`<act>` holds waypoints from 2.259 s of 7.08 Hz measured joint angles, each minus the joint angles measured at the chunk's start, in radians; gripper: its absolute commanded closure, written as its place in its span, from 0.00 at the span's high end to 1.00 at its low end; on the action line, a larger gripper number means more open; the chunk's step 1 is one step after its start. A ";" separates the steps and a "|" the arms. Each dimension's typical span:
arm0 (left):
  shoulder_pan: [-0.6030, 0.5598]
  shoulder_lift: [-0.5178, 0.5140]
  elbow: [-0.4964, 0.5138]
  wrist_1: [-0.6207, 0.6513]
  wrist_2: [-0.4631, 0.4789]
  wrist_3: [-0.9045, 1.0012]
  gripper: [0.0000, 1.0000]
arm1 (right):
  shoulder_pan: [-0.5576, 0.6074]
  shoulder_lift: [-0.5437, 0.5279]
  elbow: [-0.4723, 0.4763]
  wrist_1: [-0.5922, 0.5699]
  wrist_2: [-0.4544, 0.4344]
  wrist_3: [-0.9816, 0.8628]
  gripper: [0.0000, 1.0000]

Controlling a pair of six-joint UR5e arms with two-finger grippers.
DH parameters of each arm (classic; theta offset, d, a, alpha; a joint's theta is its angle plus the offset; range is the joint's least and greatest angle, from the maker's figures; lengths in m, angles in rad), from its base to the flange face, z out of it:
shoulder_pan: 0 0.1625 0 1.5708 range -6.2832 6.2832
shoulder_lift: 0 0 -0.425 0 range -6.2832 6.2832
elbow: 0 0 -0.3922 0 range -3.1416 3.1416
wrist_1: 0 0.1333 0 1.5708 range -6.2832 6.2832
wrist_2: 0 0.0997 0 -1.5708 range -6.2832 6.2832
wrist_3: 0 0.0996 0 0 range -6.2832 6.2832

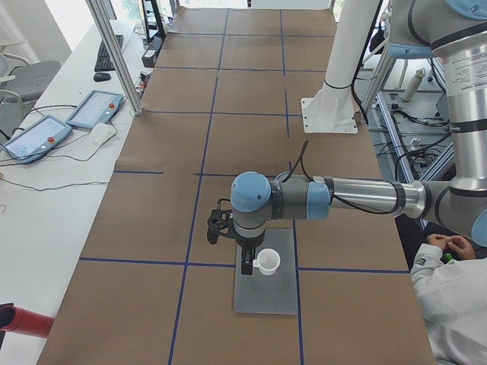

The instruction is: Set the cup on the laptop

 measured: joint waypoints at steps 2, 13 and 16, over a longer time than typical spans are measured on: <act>0.000 0.002 0.008 -0.003 -0.027 0.004 1.00 | 0.000 0.000 0.000 0.000 0.000 0.000 1.00; 0.000 0.003 0.007 -0.029 -0.036 0.002 1.00 | 0.000 0.001 0.000 0.000 0.000 0.000 1.00; 0.001 -0.002 0.005 -0.025 -0.034 0.002 1.00 | 0.000 0.000 0.000 -0.001 0.000 0.000 1.00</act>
